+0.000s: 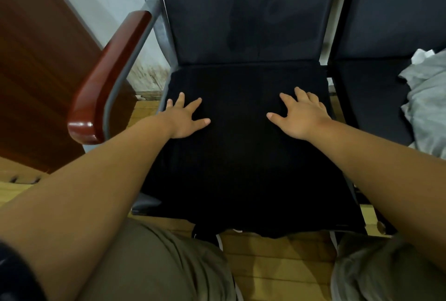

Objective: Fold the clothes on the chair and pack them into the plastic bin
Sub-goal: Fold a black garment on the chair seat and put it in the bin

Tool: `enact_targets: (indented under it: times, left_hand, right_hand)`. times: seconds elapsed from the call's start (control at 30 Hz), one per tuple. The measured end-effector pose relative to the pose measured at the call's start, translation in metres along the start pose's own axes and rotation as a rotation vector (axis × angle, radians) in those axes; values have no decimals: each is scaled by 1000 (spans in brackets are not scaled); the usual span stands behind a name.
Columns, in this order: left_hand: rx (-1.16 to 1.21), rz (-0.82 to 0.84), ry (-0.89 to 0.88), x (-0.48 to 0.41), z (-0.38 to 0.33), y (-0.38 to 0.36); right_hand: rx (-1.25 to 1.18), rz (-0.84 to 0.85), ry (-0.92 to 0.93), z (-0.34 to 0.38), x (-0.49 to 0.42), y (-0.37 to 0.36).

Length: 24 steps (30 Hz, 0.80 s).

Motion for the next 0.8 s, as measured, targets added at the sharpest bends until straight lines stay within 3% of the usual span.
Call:
enact_targets:
  times: [0.13, 0.23, 0.37, 0.5, 0.8]
  left_hand:
    - [-35, -34, 39, 30, 1, 10]
    - [73, -14, 33, 65, 5, 22]
    - [90, -37, 30, 122, 15, 16]
    - [54, 21, 137, 160, 31, -21]
    - [-93, -128, 242, 186, 32, -71]
  right_hand:
    - [-21, -6, -1, -4, 21, 10]
    - [-24, 25, 16, -5, 46, 18]
    - [-36, 132, 51, -6, 84, 32]
    - [-6, 287, 73, -9, 125, 39]
    - [-30, 336, -177, -68, 183, 6]
Point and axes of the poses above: each hand's wrist, its own x-axis away from the middle knuckle, its own y-axis out of the back of the hand, z = x × y, the point moved 4 cm from there along -x, towards the middle knuckle, and after that the axes turned 1 degree about y, right-handed, at the moved point
